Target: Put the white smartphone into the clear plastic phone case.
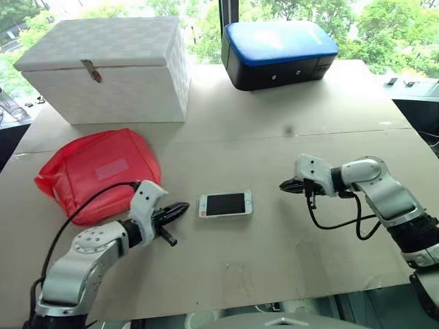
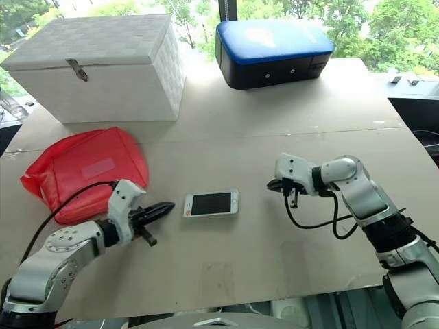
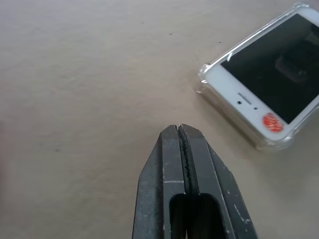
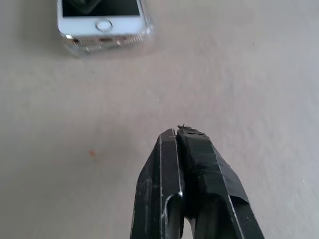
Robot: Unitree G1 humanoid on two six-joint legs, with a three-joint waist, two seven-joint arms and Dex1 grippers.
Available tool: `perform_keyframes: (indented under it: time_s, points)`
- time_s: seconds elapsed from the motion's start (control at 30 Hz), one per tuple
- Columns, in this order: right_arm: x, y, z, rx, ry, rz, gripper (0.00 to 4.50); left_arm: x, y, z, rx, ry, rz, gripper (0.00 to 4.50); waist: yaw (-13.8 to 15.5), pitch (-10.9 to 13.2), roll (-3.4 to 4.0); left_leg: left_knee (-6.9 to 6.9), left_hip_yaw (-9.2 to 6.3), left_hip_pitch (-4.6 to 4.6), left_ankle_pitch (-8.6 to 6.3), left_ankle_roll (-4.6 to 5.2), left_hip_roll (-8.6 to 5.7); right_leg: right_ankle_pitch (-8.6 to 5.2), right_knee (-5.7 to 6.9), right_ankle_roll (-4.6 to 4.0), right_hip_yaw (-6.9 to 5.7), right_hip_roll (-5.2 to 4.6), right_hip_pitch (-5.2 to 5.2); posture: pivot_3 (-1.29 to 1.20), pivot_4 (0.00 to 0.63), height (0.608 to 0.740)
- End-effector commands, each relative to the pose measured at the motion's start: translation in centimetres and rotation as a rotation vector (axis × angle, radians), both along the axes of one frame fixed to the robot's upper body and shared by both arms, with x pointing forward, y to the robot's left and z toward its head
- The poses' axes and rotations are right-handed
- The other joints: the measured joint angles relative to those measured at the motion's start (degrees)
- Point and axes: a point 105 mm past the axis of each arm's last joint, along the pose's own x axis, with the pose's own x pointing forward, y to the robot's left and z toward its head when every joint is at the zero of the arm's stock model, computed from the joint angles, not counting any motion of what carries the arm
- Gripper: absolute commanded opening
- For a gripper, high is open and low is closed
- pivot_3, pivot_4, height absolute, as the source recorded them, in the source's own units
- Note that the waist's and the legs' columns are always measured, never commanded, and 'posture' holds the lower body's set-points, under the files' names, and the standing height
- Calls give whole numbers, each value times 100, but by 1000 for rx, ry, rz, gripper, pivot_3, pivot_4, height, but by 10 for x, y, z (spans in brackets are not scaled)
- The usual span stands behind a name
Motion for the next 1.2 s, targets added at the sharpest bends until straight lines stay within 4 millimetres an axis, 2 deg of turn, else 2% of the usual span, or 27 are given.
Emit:
perform_keyframes:
  time_s: [0.03,0.07,0.17,0.27,0.33,0.43,0.53,0.6,0.8,0.9,1.0,1.2]
  points:
    - [-4,11,24,85,-59,30,23,5,4,14,-3,-68,32,0,11,0,-1,1,0,-1,1,-2,0,0,-2,0,0,0,0,0,150,740]
    - [-6,16,27,110,-55,39,23,5,-1,21,-62,-88,22,0,13,0,-1,2,1,-5,4,-8,-2,0,-6,0,0,-3,-1,0,150,740]
    - [-16,33,29,168,-26,86,23,-7,-31,38,-298,-66,-120,0,29,-1,-3,8,2,-22,4,-10,-2,1,-14,1,3,-9,-11,0,150,740]
    - [-28,49,20,180,18,151,23,-15,-56,33,-350,4,-232,0,39,0,-2,9,-1,-27,4,-11,-4,0,-23,1,12,-12,-10,0,150,740]
    - [-30,55,13,161,45,174,23,-9,-63,18,-300,49,-236,0,31,0,-1,7,0,-24,4,-11,-6,1,-21,1,14,-11,-10,0,150,740]
    - [-30,59,9,143,70,192,23,0,-63,-5,-219,113,-196,0,24,0,-1,8,2,-19,4,-10,-12,1,-12,1,7,-6,-10,0,150,740]
    - [-29,62,6,118,85,207,23,2,-59,-20,-147,142,-178,0,17,-2,-3,9,6,-9,4,-9,-10,2,-2,2,5,-1,-8,0,150,740]
    - [-31,62,-4,74,108,227,23,2,-58,-25,-130,155,-172,0,15,-5,-3,8,6,-5,4,-10,-8,2,-1,2,5,-1,-7,0,150,740]
    - [-35,63,-30,6,235,254,23,-1,-64,-28,-131,154,-181,0,14,-31,-3,8,12,1,4,-10,-8,2,-2,2,9,-2,-5,0,150,740]
    - [-36,56,-52,-95,282,265,23,-3,-67,-28,-134,150,-179,0,13,-43,5,8,12,11,3,-9,-8,2,-3,2,9,-3,4,0,150,740]
    - [-34,48,-67,-174,309,264,23,-3,-68,-27,-135,144,-169,0,17,-61,17,-16,17,92,-10,14,-8,0,-20,2,11,-3,78,0,150,740]
    - [-34,42,-93,-267,437,246,23,-4,-72,-28,-143,136,-152,0,12,-136,39,-69,24,147,-12,18,-9,-1,-24,1,17,5,107,0,150,740]
